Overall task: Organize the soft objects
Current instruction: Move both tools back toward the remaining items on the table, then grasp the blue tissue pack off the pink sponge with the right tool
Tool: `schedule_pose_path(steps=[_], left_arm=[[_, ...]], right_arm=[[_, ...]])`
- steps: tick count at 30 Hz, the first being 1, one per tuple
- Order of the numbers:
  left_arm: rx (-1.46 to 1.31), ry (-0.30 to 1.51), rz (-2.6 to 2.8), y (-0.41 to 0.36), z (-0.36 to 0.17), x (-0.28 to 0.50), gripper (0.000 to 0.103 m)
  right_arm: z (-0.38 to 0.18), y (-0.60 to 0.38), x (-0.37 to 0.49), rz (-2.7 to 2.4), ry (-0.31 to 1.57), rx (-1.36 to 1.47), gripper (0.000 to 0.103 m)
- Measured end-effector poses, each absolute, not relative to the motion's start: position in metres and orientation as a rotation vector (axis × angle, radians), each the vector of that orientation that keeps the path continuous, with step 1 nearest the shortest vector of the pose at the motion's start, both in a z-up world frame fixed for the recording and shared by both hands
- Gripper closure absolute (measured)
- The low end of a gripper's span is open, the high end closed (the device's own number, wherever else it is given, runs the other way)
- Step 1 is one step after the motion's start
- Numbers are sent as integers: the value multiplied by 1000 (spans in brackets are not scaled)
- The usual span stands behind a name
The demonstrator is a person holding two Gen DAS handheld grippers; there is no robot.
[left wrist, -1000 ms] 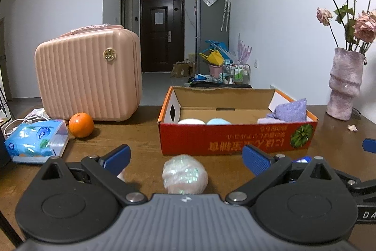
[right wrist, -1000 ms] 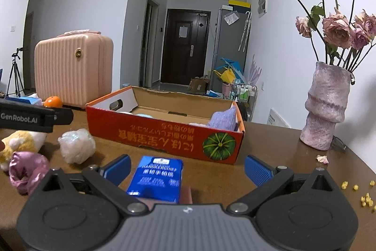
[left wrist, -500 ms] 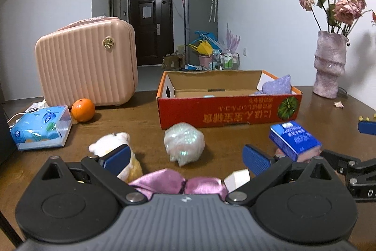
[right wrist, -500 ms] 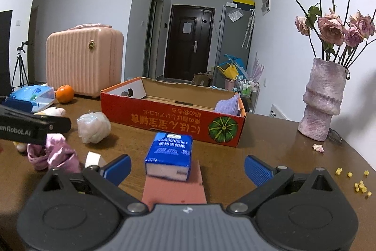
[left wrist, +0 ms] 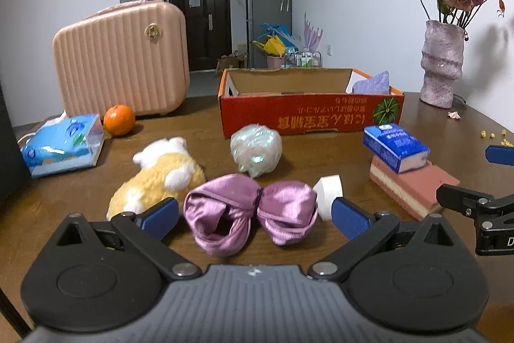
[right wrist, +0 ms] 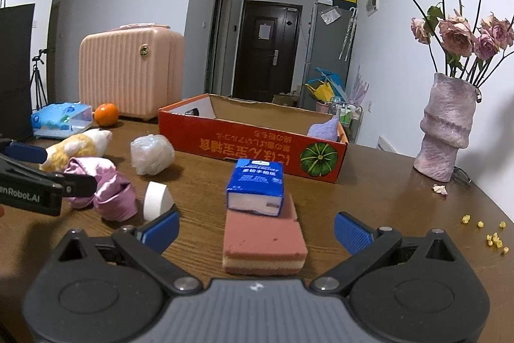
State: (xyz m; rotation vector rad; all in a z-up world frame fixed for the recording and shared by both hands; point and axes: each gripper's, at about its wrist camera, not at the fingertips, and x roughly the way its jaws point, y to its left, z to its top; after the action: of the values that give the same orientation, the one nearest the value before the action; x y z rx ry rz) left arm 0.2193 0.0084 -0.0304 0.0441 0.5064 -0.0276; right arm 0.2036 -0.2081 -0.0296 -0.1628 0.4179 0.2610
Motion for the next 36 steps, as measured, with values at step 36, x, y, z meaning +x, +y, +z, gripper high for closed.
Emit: schedule_pose_path(steps=[36], left_arm=[[-26, 507, 28, 33, -25, 220, 0]], right_arm=[[-46, -179, 296, 178, 476, -89, 30]])
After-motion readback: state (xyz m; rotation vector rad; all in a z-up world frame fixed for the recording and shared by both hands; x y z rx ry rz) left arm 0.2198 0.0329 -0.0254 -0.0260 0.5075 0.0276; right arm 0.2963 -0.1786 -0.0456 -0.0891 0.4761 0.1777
